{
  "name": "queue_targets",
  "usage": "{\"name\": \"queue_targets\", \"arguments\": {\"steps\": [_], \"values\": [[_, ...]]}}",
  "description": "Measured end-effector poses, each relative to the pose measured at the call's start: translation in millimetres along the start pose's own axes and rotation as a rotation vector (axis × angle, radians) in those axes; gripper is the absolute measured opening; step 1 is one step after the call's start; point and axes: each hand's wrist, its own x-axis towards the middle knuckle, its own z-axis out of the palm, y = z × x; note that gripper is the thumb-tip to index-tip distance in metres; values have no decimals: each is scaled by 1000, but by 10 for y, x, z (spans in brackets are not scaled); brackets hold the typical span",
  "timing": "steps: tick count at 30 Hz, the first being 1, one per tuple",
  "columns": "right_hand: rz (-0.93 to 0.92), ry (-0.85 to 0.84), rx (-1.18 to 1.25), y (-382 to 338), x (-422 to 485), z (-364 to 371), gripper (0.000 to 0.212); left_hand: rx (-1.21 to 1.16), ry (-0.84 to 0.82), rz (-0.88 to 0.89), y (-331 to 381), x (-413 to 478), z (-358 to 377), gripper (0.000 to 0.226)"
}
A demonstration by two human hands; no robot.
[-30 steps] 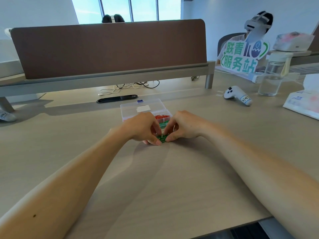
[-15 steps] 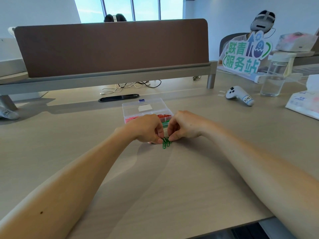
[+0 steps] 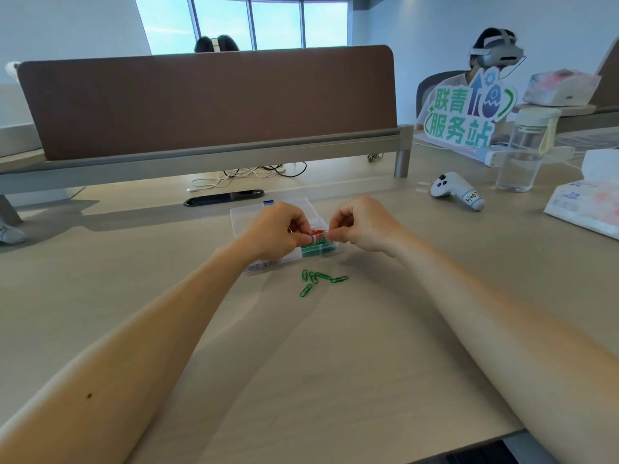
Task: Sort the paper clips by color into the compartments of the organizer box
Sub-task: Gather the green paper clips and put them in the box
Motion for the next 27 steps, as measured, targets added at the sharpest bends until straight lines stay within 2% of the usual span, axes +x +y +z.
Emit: {"name": "queue_targets", "arguments": {"steps": [6, 9, 12, 14, 16, 18, 22, 27], "values": [[-23, 28, -100, 81, 138, 118, 5, 16, 72, 31, -34, 136, 214, 6], [-42, 18, -115, 82, 137, 100, 12, 5, 84, 52, -56, 145, 152, 10], [-76, -7, -127, 39, 39, 12, 10, 33, 77, 48, 6, 81, 8, 13], [-71, -125, -131, 24, -53, -77, 9, 94, -18, 17, 111, 6, -139, 23], [-54, -310, -181, 2, -125, -136, 12, 197, -210, -22, 230, -70, -253, 35], [-36, -427, -228, -30, -158, -142, 20, 301, -361, -81, 302, -133, -265, 48], [-33, -484, -238, -99, -169, -69, 25, 366, -462, -145, 256, -175, -126, 61], [-65, -442, -213, -121, -156, 24, 16, 258, -431, -135, 159, -131, -52, 41]]}}
